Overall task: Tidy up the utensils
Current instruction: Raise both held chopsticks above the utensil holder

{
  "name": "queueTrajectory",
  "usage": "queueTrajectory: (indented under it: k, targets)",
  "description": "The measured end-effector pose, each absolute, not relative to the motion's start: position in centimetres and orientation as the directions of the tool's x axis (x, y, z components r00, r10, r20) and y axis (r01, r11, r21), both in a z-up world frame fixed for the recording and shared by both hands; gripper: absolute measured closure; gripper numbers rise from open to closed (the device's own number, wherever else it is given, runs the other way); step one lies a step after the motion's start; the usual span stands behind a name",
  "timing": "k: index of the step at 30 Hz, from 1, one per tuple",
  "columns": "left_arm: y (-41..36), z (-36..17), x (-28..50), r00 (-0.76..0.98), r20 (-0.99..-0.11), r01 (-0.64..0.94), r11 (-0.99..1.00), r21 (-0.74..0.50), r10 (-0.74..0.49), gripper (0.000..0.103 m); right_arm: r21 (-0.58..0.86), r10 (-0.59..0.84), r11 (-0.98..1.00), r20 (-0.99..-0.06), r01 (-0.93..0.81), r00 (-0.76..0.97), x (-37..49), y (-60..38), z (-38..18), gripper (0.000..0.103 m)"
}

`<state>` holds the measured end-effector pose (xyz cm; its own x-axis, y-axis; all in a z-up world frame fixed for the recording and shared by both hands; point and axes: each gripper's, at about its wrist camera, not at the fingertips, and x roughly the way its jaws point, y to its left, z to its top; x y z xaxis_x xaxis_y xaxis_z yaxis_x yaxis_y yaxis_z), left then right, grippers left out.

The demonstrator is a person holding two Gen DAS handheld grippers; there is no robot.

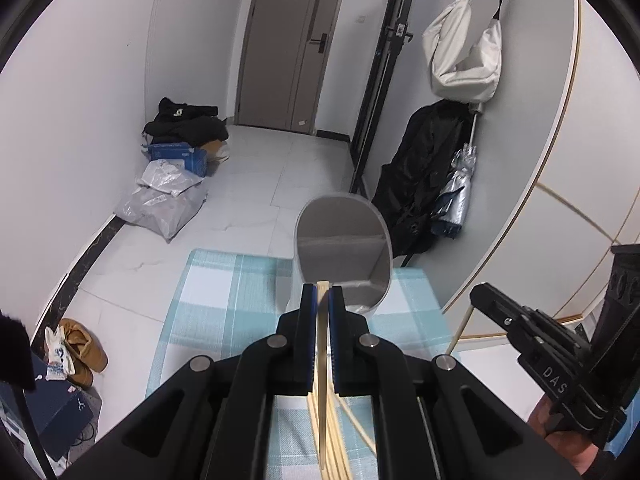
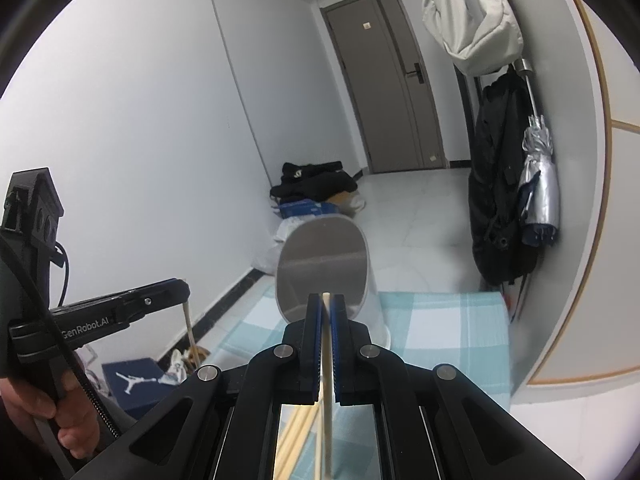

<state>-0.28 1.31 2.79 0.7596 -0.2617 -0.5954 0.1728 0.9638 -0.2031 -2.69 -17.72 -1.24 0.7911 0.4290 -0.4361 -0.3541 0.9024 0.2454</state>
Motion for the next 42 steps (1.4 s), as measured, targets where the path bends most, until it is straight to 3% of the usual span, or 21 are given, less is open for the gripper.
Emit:
queueTrajectory:
  k: [21,28,38,42]
  targets:
    - [1.2,10.8,6.4,0.82,-0.483,0.205,0.946,-0.251,-0.306,0.101,0.268,0.513,0.855,-0.304,-0.445,0.803,3.7,-17.2,9.8,0.1]
    - [1.3,12.2,9.6,0.83,-0.448,0.22,0.934,-0.283,-0.332,0.101,0.203,0.507,0.86,-0.239,-0.468,0.828,6.9,-16.2,12.8,0.1]
    - [1.5,11.2,12.8,0.858,-0.398,0.227,0.935,-0.273,-0.324,0.101,0.15,0.509,0.86,-0.194,-0.487,0.839,11.3,-14.8,11.2,0.099]
    - [0.8,10.1,13.0,0.875,-0.361,0.262,0.942,-0.207,-0.323,0.101,0.133,0.524,0.851,-0.205,-0.507,0.826,12.2,-14.5,9.0,0.099]
